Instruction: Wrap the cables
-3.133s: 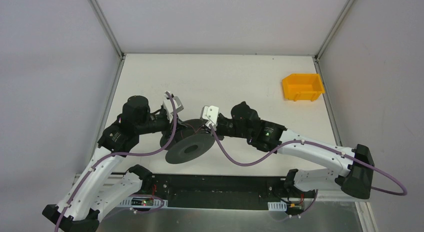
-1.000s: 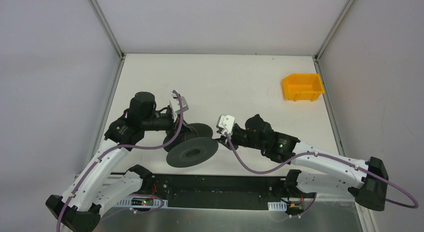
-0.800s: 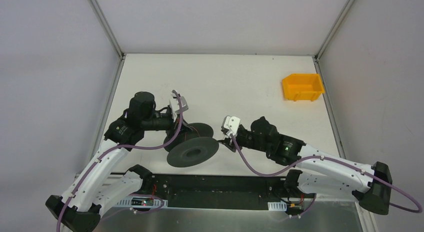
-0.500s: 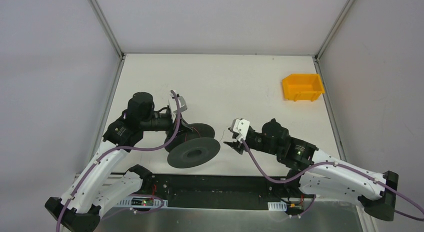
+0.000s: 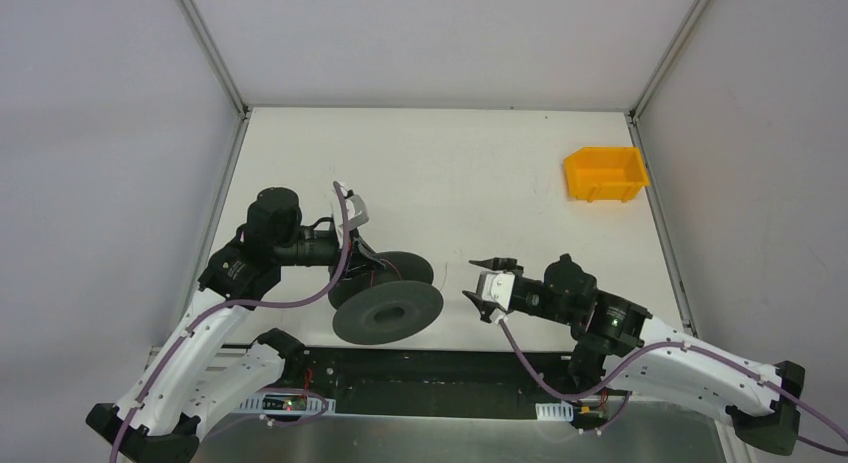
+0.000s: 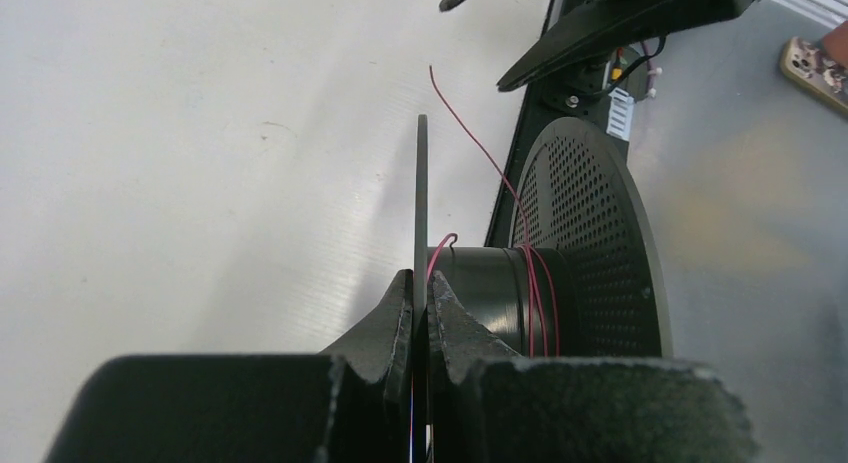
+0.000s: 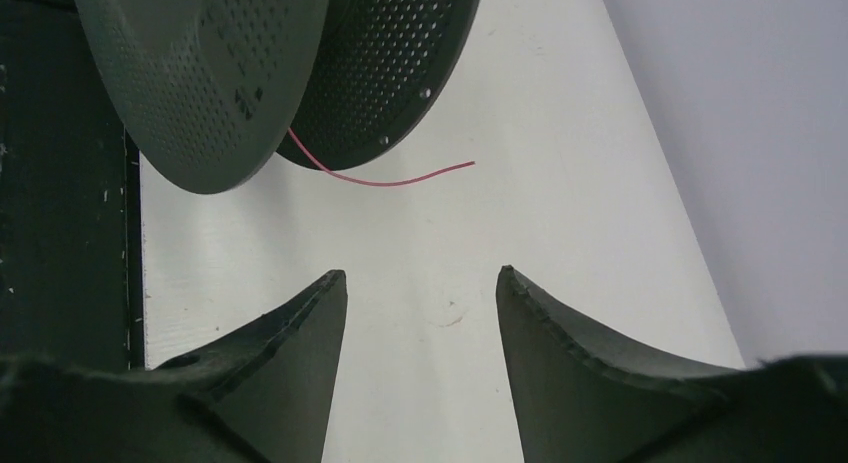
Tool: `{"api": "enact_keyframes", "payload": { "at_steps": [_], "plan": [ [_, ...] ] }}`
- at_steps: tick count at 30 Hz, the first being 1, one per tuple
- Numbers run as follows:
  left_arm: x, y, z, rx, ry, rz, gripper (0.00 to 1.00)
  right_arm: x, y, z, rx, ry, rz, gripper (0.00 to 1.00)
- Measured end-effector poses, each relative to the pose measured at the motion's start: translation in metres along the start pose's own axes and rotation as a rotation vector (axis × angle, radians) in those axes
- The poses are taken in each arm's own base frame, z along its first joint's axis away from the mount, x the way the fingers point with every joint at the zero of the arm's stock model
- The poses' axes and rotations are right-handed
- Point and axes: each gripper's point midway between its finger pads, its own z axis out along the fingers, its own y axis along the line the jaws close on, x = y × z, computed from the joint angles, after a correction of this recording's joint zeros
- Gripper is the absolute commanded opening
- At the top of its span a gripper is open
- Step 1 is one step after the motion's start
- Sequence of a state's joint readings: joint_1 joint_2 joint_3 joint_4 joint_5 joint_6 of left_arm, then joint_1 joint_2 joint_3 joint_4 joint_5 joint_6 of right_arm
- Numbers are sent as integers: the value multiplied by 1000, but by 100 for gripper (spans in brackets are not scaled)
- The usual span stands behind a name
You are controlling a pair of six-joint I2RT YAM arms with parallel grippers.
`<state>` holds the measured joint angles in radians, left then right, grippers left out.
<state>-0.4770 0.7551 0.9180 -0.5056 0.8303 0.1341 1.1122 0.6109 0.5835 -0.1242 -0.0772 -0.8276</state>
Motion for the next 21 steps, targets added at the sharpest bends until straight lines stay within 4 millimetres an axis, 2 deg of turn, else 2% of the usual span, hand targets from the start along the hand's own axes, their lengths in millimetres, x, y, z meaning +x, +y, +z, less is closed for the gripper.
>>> {"api": "enact_keyframes", "payload": {
  "at_steps": [4,6,12,21],
  "plan": [
    [-4,-7,0,34,-6,-19,0,11,10,6,-16,-44,-107,58],
    [-8,-11,-2,52,-15,-21,0,9,10,9,-11,-72,-168,58],
    [-21,-21,-6,89,-41,-21,0,-18,6,14,12,-182,-316,58],
    [-21,-23,-3,109,-32,-46,0,-44,32,22,-35,-258,-479,57]
  ]
}}
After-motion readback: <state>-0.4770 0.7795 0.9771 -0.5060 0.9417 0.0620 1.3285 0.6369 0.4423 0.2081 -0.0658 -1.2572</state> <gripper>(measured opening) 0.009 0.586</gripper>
